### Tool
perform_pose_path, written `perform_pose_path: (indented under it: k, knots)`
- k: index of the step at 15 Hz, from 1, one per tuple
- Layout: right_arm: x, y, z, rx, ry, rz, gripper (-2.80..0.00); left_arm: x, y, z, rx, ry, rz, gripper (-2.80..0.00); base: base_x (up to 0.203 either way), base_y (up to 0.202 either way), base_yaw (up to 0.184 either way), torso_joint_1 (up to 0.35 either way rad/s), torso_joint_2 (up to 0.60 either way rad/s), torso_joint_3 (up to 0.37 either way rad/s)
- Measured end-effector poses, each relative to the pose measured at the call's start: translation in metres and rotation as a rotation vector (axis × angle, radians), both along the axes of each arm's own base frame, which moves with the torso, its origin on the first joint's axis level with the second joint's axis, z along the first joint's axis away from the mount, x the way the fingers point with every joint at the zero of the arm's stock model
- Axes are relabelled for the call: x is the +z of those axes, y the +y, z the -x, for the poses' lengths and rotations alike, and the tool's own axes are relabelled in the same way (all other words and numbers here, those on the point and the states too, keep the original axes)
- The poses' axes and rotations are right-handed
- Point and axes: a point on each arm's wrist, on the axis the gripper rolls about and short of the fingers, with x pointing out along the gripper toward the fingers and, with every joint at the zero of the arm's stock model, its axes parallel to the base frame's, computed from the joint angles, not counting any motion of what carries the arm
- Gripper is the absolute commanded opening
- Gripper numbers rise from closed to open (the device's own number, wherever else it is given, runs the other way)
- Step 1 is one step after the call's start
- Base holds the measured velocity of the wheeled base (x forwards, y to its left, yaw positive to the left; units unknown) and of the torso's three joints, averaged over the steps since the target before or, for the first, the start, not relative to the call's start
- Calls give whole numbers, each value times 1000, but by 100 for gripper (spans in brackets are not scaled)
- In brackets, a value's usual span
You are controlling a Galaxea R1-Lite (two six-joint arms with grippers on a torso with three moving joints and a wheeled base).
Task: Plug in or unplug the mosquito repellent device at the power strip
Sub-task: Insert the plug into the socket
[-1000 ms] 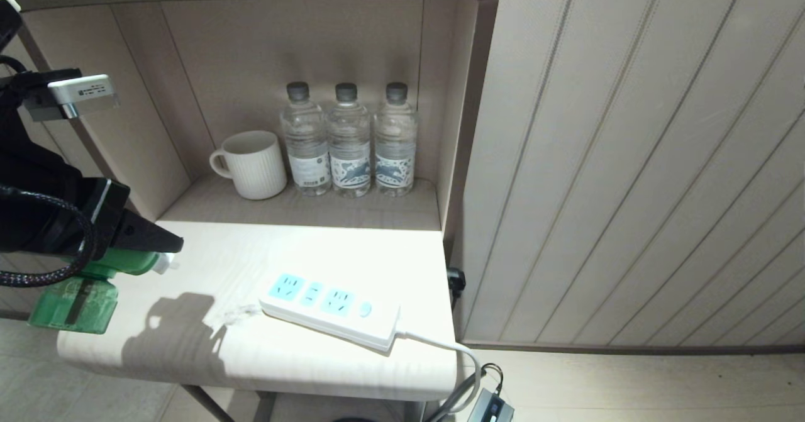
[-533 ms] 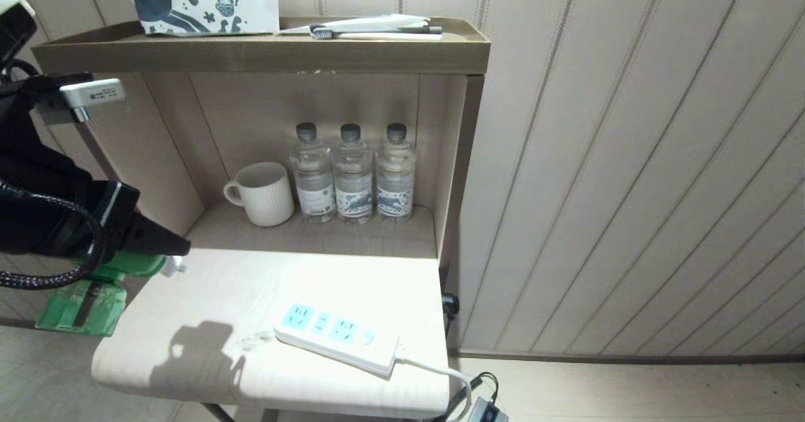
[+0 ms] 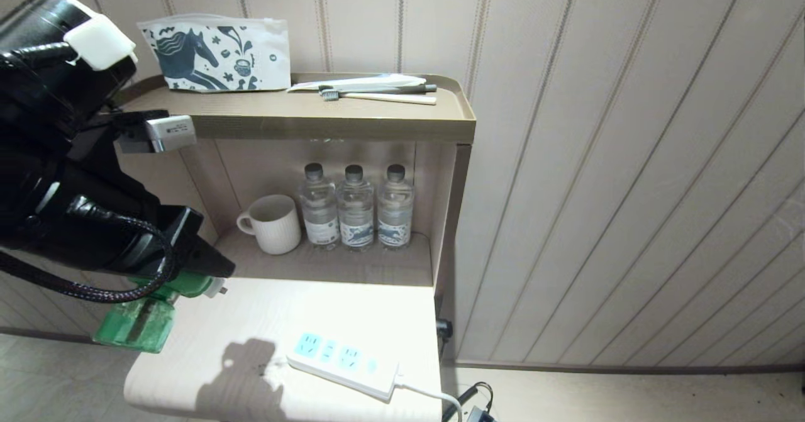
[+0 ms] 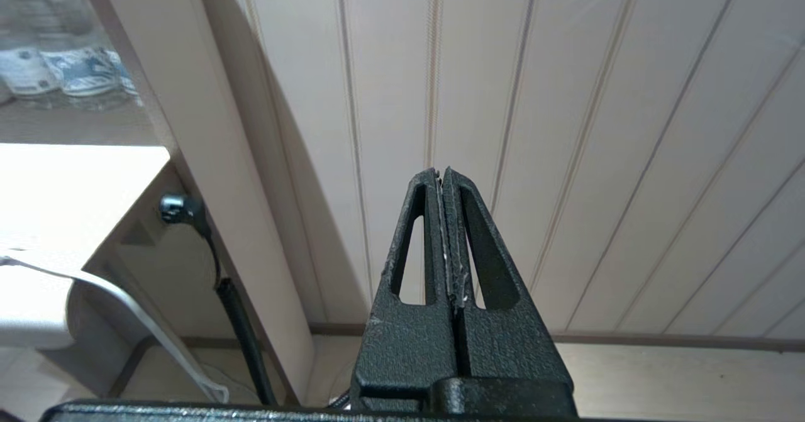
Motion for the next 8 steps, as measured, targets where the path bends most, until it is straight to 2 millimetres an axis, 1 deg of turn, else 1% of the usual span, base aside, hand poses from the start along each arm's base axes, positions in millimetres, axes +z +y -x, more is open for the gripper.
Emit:
perform_pose_path:
  k: [2, 5, 8]
  knots:
    - [0, 0, 0, 0, 0, 0, -280, -13, -5, -7, -5, 36, -11, -280, 0, 0, 0, 68, -140, -72]
    - [0, 0, 0, -1, 0, 0, -280, -30, -13, -22, -5, 79, -20, -280, 0, 0, 0, 13, -27, -16]
    - [0, 0, 0, -1, 0, -1, -280, -48, -25, -41, -4, 139, -48, -280, 0, 0, 0, 0, 0, 0]
